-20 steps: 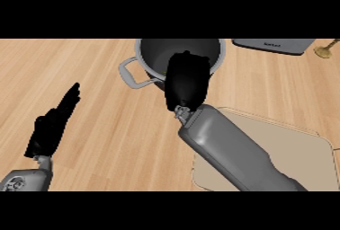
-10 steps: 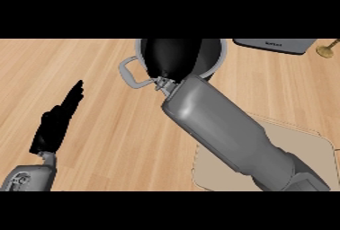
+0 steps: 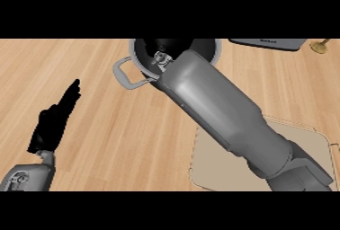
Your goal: Pick the bell pepper from the tray and place it in the pot
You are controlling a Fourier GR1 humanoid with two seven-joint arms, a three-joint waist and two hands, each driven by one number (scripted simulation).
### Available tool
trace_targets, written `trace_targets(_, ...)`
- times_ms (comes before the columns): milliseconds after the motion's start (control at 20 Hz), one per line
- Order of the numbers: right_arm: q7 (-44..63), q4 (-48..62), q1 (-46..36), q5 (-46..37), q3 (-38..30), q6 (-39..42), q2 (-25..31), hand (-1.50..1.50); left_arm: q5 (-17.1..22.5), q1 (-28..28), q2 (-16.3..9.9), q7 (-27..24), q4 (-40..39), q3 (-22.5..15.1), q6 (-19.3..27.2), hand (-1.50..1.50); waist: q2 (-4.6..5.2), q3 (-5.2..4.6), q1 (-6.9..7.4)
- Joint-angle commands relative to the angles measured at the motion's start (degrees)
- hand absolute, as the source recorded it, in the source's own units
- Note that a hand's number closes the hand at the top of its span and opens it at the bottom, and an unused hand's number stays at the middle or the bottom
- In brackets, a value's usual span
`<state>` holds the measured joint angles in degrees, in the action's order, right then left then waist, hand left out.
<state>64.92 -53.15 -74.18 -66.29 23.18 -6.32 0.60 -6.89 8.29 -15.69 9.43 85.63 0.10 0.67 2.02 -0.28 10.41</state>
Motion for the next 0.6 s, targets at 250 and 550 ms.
trace_targets(250, 0.83, 15.04, -3.71, 2.17, -4.77, -14.35, -0.57, 1.5, 0.63, -0.7, -1.09, -1.71, -0.98, 2.18, 0.0, 0.0, 0.51, 0.05, -1.88)
trace_targets(550, -5.33, 25.85, -5.09, 2.43, -8.22, -18.13, -0.58, 1.5, 0.79, -2.1, -0.29, -1.77, 1.09, 1.51, 0.0, 0.0, 0.72, 0.12, -1.89)
